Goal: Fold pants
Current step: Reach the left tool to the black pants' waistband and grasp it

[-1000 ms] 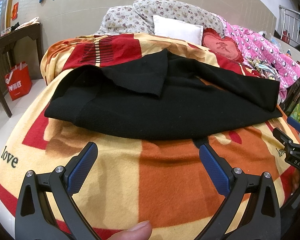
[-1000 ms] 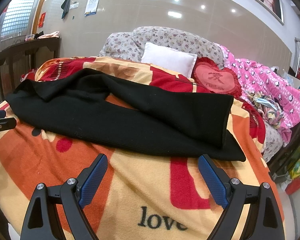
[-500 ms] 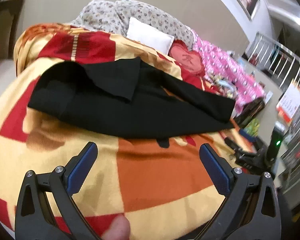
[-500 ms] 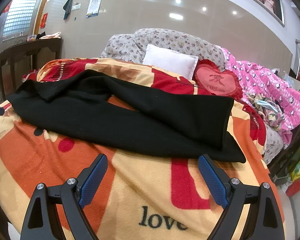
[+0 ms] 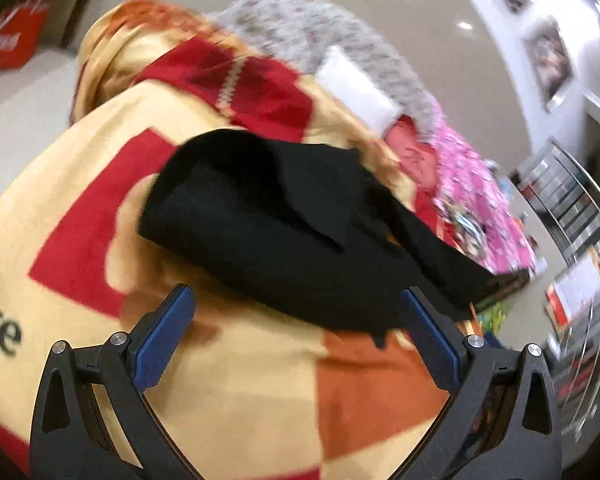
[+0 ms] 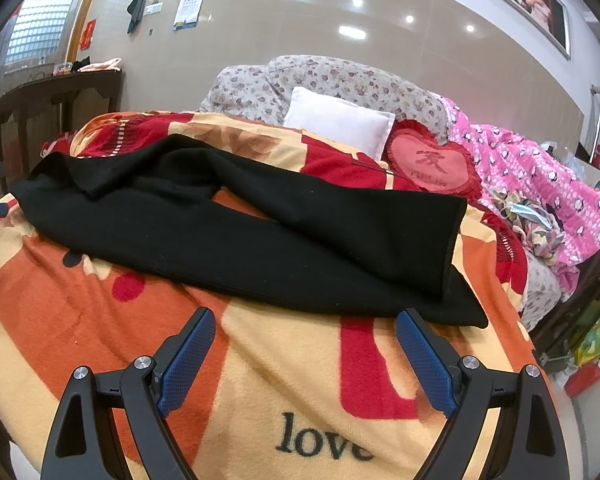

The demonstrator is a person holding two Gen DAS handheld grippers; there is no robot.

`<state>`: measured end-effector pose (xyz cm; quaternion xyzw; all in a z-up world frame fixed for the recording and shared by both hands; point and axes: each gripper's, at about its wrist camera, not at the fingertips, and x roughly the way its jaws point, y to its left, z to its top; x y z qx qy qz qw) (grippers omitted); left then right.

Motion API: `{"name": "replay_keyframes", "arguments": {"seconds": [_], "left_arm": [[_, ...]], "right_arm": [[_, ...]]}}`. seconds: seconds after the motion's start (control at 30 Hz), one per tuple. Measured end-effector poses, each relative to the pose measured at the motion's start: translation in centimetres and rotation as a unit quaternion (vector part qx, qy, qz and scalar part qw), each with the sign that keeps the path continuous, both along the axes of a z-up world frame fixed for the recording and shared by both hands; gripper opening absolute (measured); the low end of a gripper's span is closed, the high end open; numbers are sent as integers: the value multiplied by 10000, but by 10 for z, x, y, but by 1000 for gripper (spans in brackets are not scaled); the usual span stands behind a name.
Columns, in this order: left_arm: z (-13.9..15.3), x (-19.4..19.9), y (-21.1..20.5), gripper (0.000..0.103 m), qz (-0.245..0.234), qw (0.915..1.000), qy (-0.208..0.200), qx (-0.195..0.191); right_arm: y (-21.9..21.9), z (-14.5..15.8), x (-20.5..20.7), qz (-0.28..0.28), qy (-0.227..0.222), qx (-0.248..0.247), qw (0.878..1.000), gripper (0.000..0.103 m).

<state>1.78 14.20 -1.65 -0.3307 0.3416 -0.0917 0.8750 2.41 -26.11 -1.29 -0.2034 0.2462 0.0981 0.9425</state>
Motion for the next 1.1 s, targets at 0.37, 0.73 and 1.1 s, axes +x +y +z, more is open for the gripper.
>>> {"name": "replay_keyframes", "arguments": {"seconds": [0.37,0.73,1.1], "left_arm": [[8,29,-10,102,862,9857,566,1333],[-6,44,-17,102,1146,9672,925,2067],[1,44,-28,102,1066,9675,972,2075]], "right_arm": [[-2,0,1,-12,7,68,10000,91],[-2,0,0,-22,7,51,10000,91],[0,1,1,-103,-25,21,9999,91]]}}
